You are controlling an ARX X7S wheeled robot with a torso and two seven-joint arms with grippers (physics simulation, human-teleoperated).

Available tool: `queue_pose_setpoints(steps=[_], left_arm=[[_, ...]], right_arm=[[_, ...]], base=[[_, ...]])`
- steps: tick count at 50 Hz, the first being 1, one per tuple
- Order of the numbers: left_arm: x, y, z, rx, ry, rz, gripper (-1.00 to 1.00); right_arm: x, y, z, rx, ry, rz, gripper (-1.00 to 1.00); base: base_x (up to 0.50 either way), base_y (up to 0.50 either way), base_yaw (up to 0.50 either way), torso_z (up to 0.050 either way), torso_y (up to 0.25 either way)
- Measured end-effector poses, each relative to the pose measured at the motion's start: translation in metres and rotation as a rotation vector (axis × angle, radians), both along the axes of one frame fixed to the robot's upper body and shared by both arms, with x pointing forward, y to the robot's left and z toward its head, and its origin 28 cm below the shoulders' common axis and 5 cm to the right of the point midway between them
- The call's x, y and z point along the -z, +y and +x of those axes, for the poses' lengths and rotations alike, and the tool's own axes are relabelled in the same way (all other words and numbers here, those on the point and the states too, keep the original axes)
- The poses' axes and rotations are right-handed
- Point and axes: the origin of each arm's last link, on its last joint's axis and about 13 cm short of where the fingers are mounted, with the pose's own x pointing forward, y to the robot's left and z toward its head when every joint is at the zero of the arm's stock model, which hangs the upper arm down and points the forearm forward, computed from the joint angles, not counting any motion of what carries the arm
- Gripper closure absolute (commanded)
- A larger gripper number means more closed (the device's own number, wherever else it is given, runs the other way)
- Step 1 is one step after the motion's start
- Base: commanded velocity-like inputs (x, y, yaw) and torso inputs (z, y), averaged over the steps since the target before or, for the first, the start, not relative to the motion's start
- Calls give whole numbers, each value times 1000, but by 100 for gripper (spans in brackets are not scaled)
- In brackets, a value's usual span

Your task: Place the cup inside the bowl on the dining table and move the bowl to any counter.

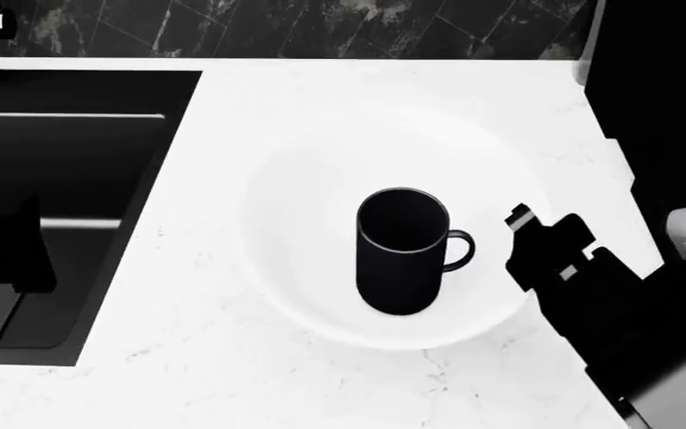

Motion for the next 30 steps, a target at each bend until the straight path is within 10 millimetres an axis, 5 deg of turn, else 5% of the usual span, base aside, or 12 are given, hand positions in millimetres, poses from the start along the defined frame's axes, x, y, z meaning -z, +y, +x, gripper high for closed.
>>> queue_pose_setpoints(steps=[30], left_arm=[[2,-4,1,-3,4,-3,-100]], right_arm=[[16,1,-4,1,38,2,100]], base=[[0,0,0,0,0]])
